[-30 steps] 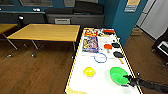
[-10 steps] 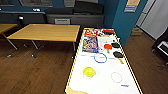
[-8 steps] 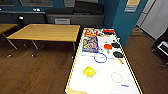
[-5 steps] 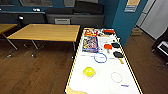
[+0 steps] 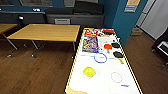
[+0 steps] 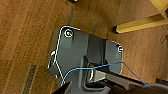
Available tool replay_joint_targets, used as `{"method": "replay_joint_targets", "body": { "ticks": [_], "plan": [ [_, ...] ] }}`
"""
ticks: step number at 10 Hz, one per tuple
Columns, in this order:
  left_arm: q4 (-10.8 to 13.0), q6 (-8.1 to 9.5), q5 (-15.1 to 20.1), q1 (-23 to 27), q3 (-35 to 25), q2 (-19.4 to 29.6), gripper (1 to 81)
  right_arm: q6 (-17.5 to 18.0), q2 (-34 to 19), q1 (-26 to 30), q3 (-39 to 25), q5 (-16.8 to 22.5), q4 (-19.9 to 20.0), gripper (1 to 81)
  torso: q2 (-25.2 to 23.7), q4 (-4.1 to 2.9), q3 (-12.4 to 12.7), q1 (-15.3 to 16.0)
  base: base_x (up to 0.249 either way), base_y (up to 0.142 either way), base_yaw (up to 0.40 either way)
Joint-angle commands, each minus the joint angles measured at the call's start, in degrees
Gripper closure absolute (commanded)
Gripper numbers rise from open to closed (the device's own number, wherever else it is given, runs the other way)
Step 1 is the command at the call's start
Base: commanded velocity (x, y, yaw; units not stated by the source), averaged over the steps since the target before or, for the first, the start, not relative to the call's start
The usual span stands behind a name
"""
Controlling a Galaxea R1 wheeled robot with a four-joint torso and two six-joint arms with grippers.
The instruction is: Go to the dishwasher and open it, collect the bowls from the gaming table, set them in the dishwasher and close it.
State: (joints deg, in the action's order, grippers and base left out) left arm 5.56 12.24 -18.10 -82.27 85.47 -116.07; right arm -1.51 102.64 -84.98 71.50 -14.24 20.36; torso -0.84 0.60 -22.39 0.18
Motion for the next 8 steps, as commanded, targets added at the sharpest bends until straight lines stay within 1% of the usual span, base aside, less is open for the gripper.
{"method": "replay_joint_targets", "body": {
  "ticks": [1, 2, 3, 4, 5, 6, 7, 8],
  "plan": [
    [1.7, 5.08, 0.1, 10.3, -19.7, 18.6, 1.0, -1.3, -2.8, -3.0, 1.3, -2.1, -0.6, 81.1, 0.0, 0.0, 0.0, 0.0, 0.0, 0.0, 0.0],
    [1.6, 5.16, 0.3, 13.6, -22.2, 19.8, 1.0, -1.3, -2.4, -3.4, 2.0, -2.1, -0.7, 81.1, 0.0, 0.0, 0.0, 0.0, 0.0, 0.0, 0.0],
    [-0.4, 5.68, 3.0, 18.2, -23.8, 20.1, 1.0, -1.2, -1.5, -3.1, 2.8, -2.1, -0.6, 81.1, 0.0, 0.0, 0.0, 0.0, 0.0, 0.0, 0.0],
    [-4.0, 8.24, 7.2, 24.3, -24.4, 20.0, 1.0, -1.1, -1.0, -2.8, 2.9, -2.1, -0.6, 81.1, 0.0, 0.0, 0.0, 0.0, 0.0, 0.0, 0.0],
    [-6.1, 10.77, 12.3, 30.9, -24.3, 19.2, 1.0, -1.1, -0.7, -2.3, 3.0, -2.1, -0.6, 81.1, 0.0, 0.0, 0.0, 0.0, 0.0, 0.0, 0.0],
    [-7.3, 12.61, 17.9, 36.9, -24.4, 18.2, 1.0, -1.2, -0.4, -1.9, 3.0, -2.1, -0.6, 81.1, 0.0, 0.0, 0.0, 0.0, 0.0, 0.0, 0.0],
    [-8.3, 14.38, 22.7, 42.9, -24.2, 16.5, 1.0, -1.1, -0.2, -1.8, 3.2, -2.1, -0.6, 81.1, 0.0, 0.0, 0.0, 0.0, 0.0, 0.0, 0.0],
    [-9.1, 16.22, 26.2, 47.5, -23.5, 14.6, 1.0, -1.1, 0.2, -1.6, 3.7, -2.2, -0.5, 81.1, 0.0, 0.0, 0.0, 0.0, 0.0, 0.0, 0.0]
  ]
}}
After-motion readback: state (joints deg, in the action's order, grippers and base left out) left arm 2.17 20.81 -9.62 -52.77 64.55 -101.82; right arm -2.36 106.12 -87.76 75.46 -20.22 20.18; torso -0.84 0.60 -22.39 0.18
